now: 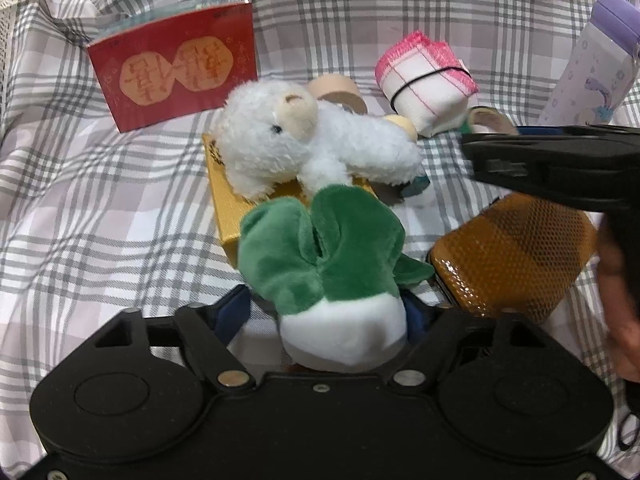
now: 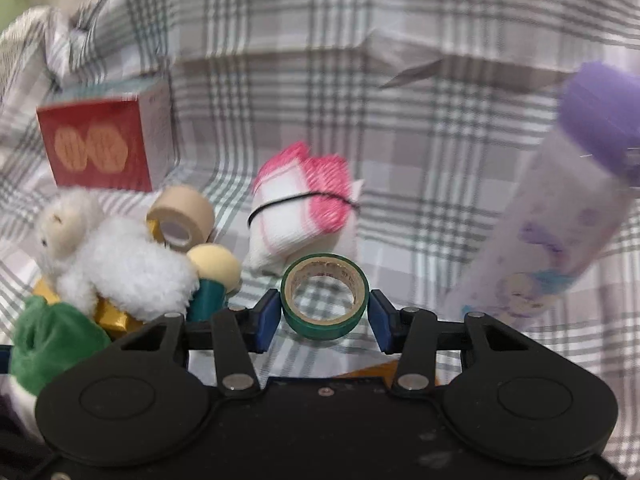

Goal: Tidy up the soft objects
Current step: 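Grasp the green tape roll with the right tool while the left tool holds the cabbage, then carry the plush cabbage and green tape roll back over the basket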

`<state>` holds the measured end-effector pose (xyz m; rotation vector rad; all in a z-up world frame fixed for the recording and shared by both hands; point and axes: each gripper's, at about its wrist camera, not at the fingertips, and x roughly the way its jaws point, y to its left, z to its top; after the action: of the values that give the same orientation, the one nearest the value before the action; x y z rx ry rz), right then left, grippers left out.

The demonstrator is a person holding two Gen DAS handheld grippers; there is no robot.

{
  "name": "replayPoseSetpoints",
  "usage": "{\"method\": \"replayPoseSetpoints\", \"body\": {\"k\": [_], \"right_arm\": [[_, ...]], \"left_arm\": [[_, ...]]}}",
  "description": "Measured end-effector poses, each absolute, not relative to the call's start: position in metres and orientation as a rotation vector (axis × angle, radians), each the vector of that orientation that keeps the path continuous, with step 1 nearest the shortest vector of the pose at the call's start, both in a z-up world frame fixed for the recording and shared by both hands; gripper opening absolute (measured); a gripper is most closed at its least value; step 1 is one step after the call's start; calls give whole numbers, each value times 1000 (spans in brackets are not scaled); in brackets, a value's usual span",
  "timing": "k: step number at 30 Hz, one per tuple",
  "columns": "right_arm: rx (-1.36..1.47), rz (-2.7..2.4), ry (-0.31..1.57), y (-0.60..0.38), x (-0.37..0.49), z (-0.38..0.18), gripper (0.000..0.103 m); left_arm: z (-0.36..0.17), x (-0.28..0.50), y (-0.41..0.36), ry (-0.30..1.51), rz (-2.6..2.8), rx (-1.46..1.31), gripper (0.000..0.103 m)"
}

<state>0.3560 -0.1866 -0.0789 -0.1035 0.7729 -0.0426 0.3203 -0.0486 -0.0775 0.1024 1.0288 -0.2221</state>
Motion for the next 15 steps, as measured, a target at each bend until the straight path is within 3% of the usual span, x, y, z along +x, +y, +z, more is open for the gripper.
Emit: {"method": "replayPoseSetpoints", "body": {"k": [4,15], "right_arm": [[-59,-55,735,-198,337,-63,45],[-56,-95,727,-205,275,-42,45]], "left_arm": [[-75,320,-46,1017,-250,86,53],[-44,293,-47,941,-236,126,51]]}}
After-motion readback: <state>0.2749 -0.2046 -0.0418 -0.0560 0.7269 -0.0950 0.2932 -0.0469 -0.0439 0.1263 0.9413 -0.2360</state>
